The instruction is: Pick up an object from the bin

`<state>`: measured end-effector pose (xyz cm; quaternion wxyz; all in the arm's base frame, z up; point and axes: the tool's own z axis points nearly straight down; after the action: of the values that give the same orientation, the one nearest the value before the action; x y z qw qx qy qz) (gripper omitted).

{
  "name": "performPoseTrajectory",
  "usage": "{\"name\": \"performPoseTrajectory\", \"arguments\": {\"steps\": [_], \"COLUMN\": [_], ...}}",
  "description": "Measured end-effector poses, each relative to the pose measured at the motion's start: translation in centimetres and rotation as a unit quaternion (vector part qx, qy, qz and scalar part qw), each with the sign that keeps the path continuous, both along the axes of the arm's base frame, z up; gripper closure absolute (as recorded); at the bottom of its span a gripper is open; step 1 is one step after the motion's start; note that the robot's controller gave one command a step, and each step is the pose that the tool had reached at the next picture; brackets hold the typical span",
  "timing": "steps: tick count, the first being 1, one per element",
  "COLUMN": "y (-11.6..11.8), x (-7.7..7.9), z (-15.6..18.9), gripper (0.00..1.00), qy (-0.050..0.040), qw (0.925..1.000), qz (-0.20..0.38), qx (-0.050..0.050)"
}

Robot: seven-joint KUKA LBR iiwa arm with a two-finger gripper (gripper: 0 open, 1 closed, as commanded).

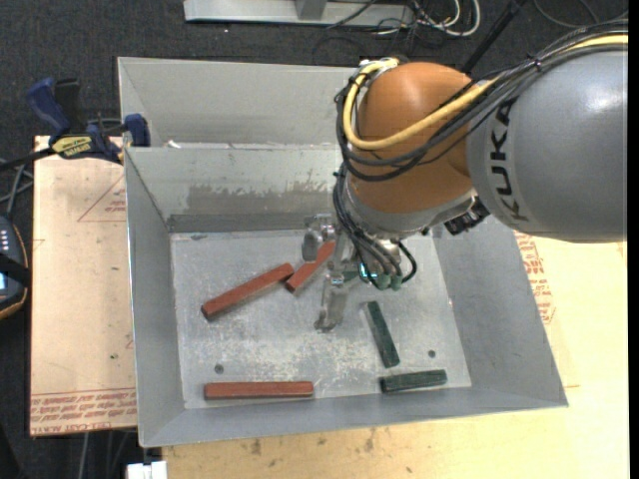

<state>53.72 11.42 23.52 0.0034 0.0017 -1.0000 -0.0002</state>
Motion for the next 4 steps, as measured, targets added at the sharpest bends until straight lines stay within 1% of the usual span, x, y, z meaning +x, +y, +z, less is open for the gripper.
{"name": "performPoseTrajectory", "arguments": {"steps": [1,2,3,4], "y": [0.0,-0.1,0.9,0.4], "x": [0.1,-0.7,3.3,2.6], "z": [0.3,-2.8,-8.8,-15.9], "gripper": [0.0,0.0,0.0,0.0], "qy": [-0.0024,-0.0048,-0.0083,-0.0053], "qw": [1.0,0.9996,0.9996,0.9998], "qz": [-0.001,-0.029,-0.029,0.018], "qx": [0.0,0.001,0.001,0.001]}}
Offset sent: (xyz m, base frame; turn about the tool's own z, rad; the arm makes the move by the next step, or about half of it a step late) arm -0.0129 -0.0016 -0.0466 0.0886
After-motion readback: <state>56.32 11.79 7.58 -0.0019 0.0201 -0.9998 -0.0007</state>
